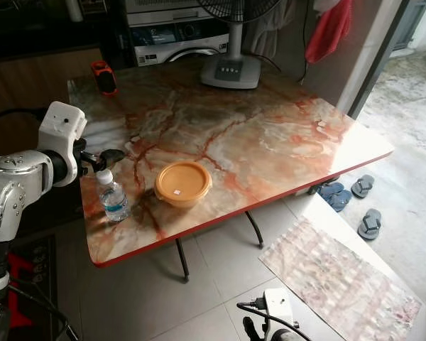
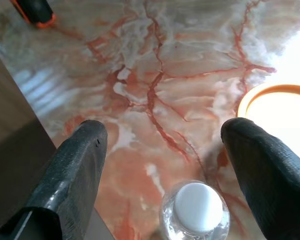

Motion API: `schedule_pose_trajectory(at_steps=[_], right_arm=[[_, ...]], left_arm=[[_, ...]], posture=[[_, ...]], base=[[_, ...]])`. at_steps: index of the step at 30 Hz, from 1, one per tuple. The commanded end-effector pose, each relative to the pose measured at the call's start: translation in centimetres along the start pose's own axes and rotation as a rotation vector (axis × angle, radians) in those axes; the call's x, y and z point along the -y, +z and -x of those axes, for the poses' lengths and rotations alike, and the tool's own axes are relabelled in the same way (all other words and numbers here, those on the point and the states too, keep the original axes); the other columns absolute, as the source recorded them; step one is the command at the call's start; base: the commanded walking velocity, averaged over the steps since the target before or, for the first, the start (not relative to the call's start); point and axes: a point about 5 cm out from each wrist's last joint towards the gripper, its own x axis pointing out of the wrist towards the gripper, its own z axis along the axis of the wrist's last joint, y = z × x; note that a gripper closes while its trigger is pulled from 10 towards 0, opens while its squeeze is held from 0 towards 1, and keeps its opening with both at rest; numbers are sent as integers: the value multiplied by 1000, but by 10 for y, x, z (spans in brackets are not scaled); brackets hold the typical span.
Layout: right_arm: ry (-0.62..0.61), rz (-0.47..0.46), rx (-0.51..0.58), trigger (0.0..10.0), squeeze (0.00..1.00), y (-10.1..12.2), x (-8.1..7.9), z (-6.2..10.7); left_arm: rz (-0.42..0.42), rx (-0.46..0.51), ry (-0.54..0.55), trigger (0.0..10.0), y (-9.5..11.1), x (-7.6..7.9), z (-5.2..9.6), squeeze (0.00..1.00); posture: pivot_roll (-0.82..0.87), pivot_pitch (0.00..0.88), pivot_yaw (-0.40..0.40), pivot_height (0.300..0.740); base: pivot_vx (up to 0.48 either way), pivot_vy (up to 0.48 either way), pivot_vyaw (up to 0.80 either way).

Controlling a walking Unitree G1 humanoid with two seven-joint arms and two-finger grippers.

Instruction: Restocking fridge

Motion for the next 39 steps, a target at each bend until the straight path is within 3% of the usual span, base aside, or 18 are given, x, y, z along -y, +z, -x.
schedule_pose_trajectory(at_steps=[1,14,21,36,37,38,39], right_arm=[[0,1,-8,10000,0,-1,-1,0],[5,14,-7,10000,0,-1,0,0],[6,18,-20,10000,0,-2,0,0],[11,23,-20,10000,0,-1,2,1],[12,24,-21,10000,0,-1,2,1],[12,25,-21,10000,0,-1,2,1],[11,29,-23,10000,0,-1,2,1]], left_arm=[[27,5,-35,10000,5,0,0,0],[-54,-93,-165,10000,-11,5,9,0],[-158,-160,-203,10000,-21,1,16,0],[-101,-149,-155,9804,-27,-7,4,0],[-99,-149,-152,4980,-28,-7,4,0],[-100,-150,-150,4980,-29,-8,4,0],[-99,-150,-147,1176,-29,-8,4,0]], posture=[[131,0,-1,740],[139,0,0,740],[141,0,7,740],[130,0,-7,740],[129,0,-8,740],[129,0,-8,740],[129,0,-9,740]], base=[[0,0,0],[0,0,0],[0,0,0],[0,0,0],[0,0,0],[0,0,0],[0,0,0]])
